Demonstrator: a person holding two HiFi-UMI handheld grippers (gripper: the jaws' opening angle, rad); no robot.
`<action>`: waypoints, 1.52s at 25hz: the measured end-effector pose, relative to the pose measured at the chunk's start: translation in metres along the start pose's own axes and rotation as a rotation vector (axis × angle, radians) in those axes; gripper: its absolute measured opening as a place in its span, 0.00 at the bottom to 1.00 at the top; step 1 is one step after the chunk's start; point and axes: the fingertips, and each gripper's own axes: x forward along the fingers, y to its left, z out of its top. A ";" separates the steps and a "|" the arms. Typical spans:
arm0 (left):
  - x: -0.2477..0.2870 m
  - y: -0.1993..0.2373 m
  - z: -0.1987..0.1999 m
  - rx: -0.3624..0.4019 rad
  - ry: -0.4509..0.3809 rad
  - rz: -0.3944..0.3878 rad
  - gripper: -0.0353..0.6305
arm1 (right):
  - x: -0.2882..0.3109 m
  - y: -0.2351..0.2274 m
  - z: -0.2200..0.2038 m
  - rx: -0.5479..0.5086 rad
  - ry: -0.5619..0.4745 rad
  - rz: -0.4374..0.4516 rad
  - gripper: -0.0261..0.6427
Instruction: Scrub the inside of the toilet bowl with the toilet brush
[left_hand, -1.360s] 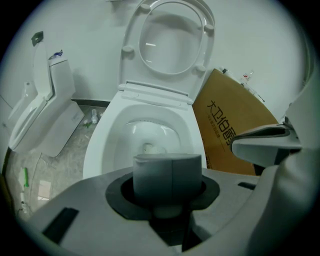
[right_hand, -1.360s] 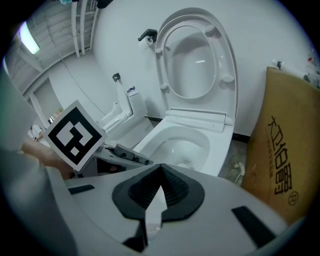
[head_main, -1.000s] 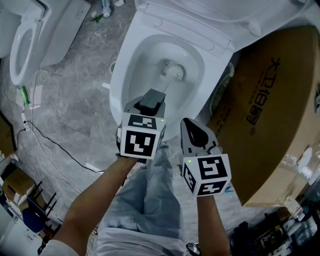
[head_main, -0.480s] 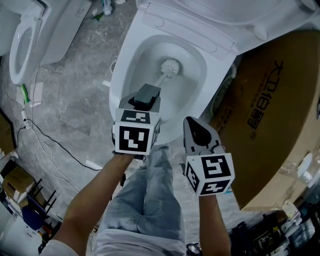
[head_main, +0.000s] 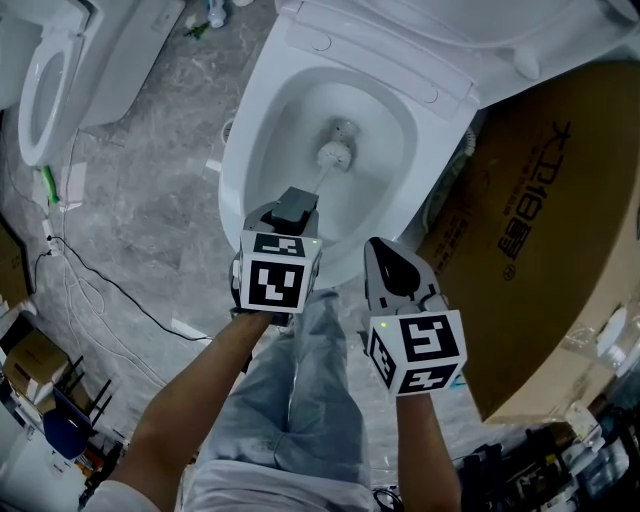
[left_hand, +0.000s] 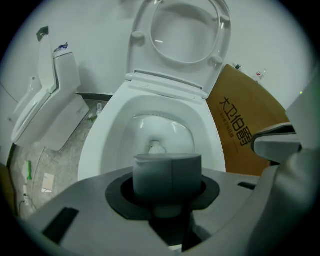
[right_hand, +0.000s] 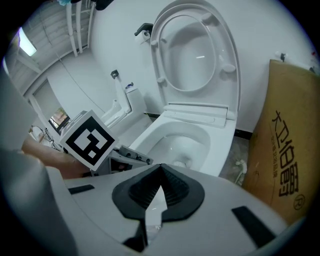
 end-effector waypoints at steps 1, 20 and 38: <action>0.004 0.001 0.001 0.005 0.000 0.005 0.29 | 0.000 0.000 -0.001 0.002 0.002 -0.001 0.04; 0.006 0.004 -0.013 0.014 0.005 0.004 0.29 | -0.007 0.015 -0.005 -0.009 -0.014 0.004 0.04; -0.079 0.009 -0.037 0.003 -0.004 0.003 0.29 | -0.055 0.067 0.030 -0.051 -0.076 0.005 0.04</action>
